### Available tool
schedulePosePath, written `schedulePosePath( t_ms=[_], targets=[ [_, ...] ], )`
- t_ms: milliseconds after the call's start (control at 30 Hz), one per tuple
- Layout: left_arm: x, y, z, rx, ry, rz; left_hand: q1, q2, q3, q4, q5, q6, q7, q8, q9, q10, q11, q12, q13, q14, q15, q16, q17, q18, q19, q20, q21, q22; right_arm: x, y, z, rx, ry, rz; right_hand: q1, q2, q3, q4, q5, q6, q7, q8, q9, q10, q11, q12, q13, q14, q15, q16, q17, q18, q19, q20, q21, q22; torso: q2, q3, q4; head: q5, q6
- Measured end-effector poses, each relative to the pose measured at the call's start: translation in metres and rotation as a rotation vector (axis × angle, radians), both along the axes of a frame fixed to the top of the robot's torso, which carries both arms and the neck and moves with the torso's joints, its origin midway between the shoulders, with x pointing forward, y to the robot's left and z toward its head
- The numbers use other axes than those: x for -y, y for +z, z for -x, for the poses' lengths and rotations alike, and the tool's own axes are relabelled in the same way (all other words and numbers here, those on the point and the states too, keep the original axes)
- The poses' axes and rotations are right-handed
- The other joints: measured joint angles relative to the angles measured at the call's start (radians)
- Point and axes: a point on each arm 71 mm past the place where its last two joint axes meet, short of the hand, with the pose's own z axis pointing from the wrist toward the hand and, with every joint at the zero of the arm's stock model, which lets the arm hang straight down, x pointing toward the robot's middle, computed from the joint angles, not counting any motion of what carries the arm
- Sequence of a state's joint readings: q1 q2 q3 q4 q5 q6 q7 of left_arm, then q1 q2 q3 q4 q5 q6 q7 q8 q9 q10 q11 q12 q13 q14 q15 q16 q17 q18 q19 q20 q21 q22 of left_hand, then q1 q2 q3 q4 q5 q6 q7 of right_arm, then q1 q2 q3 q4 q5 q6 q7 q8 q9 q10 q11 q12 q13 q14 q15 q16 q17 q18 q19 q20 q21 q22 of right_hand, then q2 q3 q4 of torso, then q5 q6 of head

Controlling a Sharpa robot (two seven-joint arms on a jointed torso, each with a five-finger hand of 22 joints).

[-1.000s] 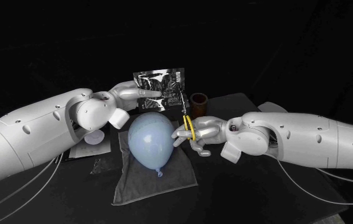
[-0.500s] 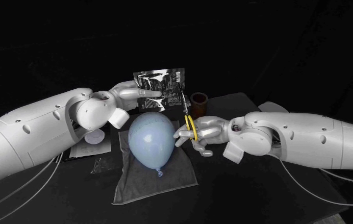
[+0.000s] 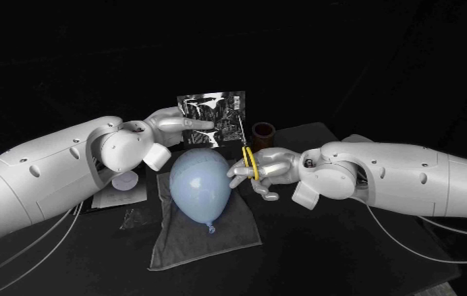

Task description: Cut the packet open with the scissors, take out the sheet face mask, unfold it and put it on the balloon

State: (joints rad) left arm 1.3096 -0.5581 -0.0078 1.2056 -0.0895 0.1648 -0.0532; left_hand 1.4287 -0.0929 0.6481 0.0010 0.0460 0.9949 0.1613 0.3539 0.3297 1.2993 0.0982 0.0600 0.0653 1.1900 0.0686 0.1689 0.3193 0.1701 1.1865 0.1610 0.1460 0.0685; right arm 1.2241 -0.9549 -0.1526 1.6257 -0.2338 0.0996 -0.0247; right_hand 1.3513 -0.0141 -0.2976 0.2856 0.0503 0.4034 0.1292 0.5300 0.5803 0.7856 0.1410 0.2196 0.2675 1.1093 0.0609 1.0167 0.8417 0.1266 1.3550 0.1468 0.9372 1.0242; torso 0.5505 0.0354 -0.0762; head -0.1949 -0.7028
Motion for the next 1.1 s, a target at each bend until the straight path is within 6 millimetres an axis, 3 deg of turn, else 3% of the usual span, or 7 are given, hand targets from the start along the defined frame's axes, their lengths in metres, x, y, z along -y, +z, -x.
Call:
schedulePosePath(
  t_ms=[467,1100],
  targets=[
    [0.0,0.0,0.0,0.001,-0.004,-0.002,-0.002,-0.002,0.0,0.0,0.0,0.0,0.0,0.0,0.0,0.0,0.0,0.0,0.0,0.0,0.0,0.0,0.0,0.004,0.0,0.0,0.0,0.0,-0.002,0.001,-0.004,0.004,0.002,0.006,-0.004,0.004,0.0,0.0,0.0,0.001,0.0,0.0,-0.001,-0.002,-0.002,0.0,0.0,-0.004,-0.004,0.0,-0.001,-0.001,0.0,0.0,-0.004,0.0,0.0,-0.0004,0.0005,0.005,0.001],
    [0.0,0.001,0.0,0.002,-0.009,0.002,-0.001,0.002,-0.003,-0.003,0.0,0.0,0.0,-0.002,0.001,-0.002,0.002,0.002,-0.001,0.0,0.0,0.0,0.001,0.002,0.0,0.0,0.0,0.0,-0.001,0.014,-0.01,0.038,0.002,0.016,0.008,0.016,-0.009,-0.003,0.0,0.016,0.013,0.004,-0.014,-0.002,-0.001,0.014,-0.009,-0.004,-0.004,0.012,-0.01,-0.004,0.0,0.0,-0.004,-0.002,-0.001,0.0004,-0.0007,0.0,0.008]
  ],
)
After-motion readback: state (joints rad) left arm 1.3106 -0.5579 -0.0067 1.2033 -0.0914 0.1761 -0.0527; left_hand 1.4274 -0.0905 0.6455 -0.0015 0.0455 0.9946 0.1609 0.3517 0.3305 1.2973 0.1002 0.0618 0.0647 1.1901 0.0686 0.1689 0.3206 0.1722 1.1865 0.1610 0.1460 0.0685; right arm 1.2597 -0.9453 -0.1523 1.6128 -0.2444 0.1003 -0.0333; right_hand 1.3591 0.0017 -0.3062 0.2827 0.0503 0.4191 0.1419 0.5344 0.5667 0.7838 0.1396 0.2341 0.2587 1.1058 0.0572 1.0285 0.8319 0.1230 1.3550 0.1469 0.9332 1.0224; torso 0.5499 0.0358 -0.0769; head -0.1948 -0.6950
